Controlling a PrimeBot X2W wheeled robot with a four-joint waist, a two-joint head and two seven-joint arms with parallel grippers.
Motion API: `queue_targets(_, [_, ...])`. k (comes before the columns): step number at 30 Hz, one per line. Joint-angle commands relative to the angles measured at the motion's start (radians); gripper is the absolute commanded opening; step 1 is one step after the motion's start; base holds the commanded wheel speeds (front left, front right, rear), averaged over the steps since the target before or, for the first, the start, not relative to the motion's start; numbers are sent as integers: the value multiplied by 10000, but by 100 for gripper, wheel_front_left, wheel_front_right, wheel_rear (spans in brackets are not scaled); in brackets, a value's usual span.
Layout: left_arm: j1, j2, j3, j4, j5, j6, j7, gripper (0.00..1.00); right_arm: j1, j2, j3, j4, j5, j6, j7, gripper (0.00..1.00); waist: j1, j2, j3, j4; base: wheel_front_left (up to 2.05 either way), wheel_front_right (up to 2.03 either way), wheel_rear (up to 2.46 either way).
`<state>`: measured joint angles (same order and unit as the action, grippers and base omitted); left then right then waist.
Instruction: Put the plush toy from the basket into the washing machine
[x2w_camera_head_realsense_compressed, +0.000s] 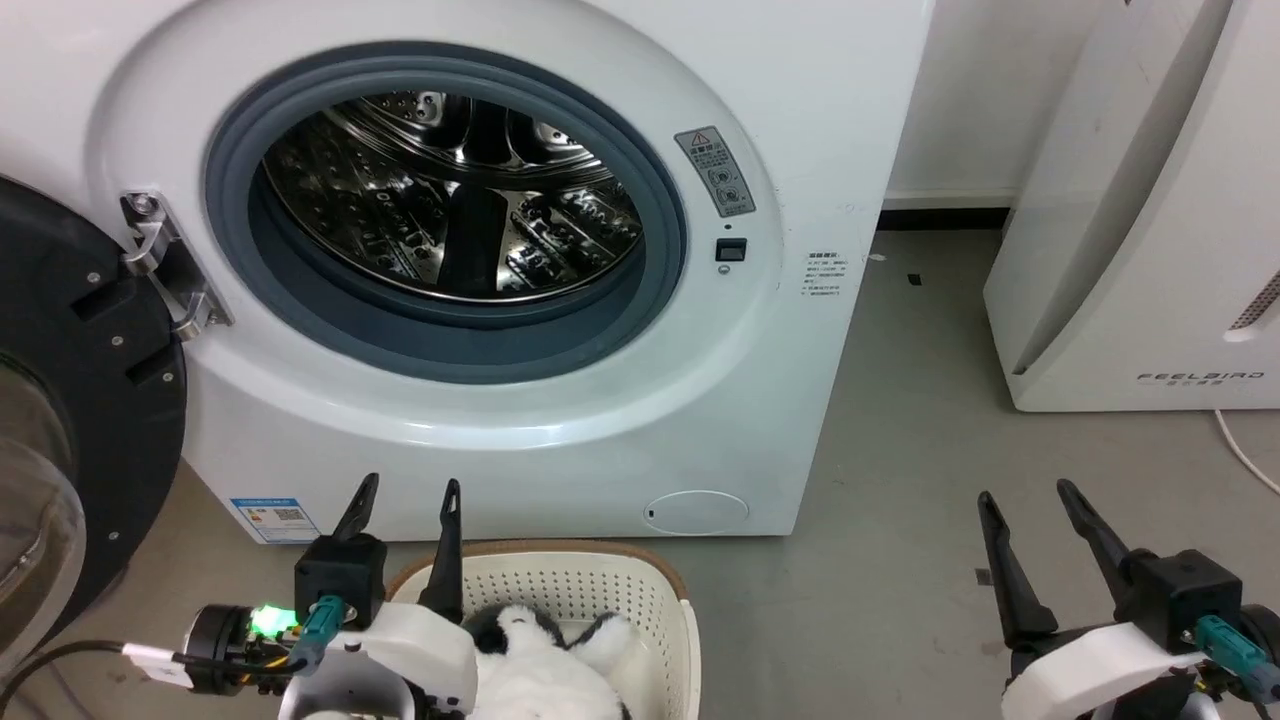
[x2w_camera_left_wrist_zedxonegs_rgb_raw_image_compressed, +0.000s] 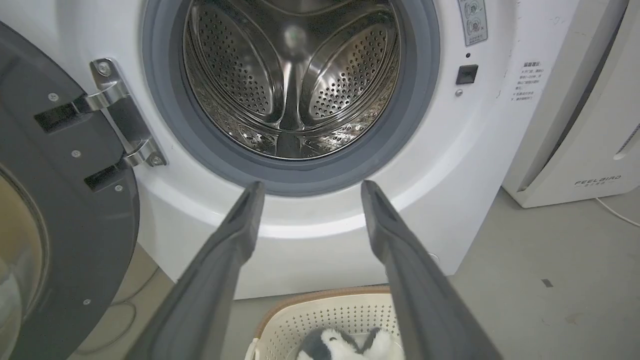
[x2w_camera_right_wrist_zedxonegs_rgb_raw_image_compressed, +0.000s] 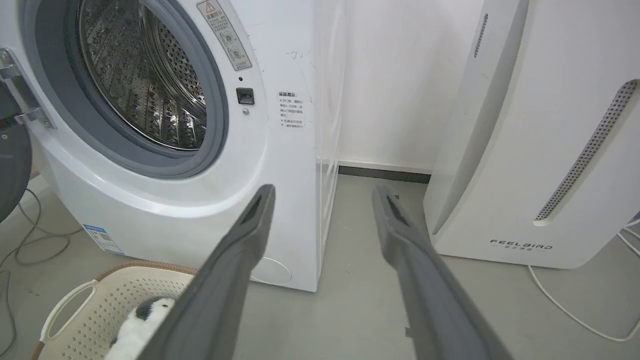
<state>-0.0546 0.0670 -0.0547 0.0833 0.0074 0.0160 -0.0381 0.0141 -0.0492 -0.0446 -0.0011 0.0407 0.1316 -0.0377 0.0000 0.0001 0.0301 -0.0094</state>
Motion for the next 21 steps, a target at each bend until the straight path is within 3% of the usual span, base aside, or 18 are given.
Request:
queue_targets(1, [-221, 71, -74, 132, 70, 62, -93, 100, -115, -2, -68, -37, 143, -2, -106, 100, 0, -1, 40, -22, 0, 0, 0])
queue_targets(21, [-1600, 436, -1222, 2375, 393, -7, -510, 100, -568, -3, -438, -33, 596, -3, -522, 100, 0, -1, 975, -340, 0, 0, 0])
